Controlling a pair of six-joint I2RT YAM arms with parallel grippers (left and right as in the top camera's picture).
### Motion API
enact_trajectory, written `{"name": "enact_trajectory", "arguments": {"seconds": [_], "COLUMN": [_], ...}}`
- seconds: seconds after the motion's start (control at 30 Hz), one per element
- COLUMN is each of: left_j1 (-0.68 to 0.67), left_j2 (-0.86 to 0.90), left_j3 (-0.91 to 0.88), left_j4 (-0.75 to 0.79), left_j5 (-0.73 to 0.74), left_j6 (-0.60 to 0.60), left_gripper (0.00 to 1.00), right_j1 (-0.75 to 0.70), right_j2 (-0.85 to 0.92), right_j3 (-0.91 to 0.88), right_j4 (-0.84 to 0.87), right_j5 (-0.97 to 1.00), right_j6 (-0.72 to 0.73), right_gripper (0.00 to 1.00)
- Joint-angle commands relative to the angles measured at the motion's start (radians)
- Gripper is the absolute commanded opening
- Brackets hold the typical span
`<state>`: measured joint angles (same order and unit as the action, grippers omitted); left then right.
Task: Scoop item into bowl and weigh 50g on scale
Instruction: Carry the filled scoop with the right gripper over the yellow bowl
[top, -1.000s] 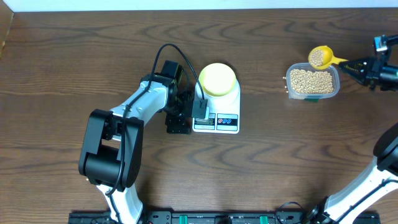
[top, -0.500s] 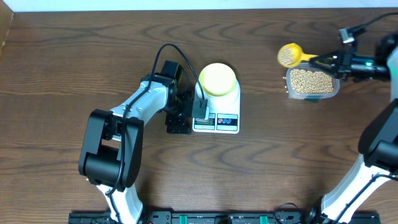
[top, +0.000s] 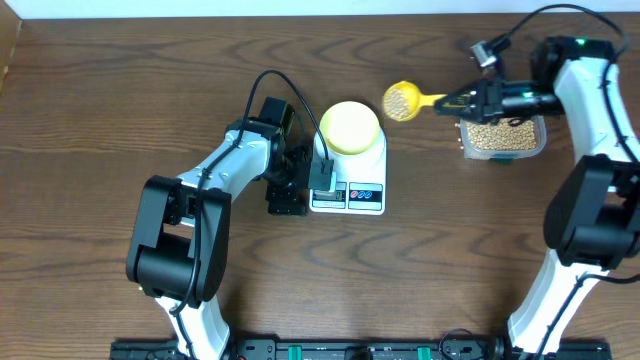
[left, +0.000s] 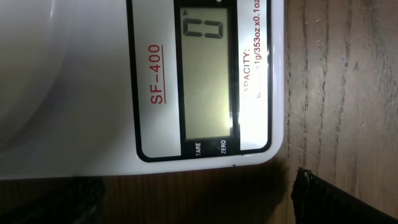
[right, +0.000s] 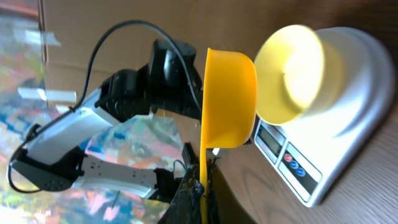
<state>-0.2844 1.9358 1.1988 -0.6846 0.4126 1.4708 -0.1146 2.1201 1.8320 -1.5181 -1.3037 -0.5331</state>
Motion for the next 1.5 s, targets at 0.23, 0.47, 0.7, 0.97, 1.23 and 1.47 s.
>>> {"name": "enact_trajectory", "arguments": {"seconds": [0.23, 0.47, 0.7, 0.97, 1.23, 1.47], "left_j1": [-0.009, -0.009, -0.009, -0.009, -0.009, -0.009], "left_j2": [0.011, 0.011, 0.011, 0.011, 0.012, 0.012], "left_j3": [-0.011, -0.011, -0.011, -0.011, -0.011, -0.011], "left_j4": [-0.006, -0.006, -0.006, -0.006, -0.006, -0.006], "left_j5": [0.020, 0.020, 0.020, 0.020, 0.020, 0.020], "left_j6": [0.014, 0.014, 0.014, 0.014, 0.014, 0.014], "left_gripper": [0.98, 0.98, 0.98, 0.98, 0.98, 0.98], "right_j1": [0.098, 0.109, 0.122, 0.151, 0.189, 0.215], "right_j2": [0.003, 0.003, 0.003, 0.003, 0.003, 0.003], "right_j3": [-0.003, -0.003, -0.003, -0.003, -0.003, -0.003], "right_j4": [0.056, 0.117, 0.175, 0.224, 0.307, 0.357], "right_j5": [-0.065, -0.064, -0.043, 0.034, 0.114, 0.249], "right_j6": [0.020, 0.095, 0.095, 0.095, 0.125, 0.156], "right_gripper": [0.01, 0.01, 0.01, 0.01, 0.01, 0.01]}}
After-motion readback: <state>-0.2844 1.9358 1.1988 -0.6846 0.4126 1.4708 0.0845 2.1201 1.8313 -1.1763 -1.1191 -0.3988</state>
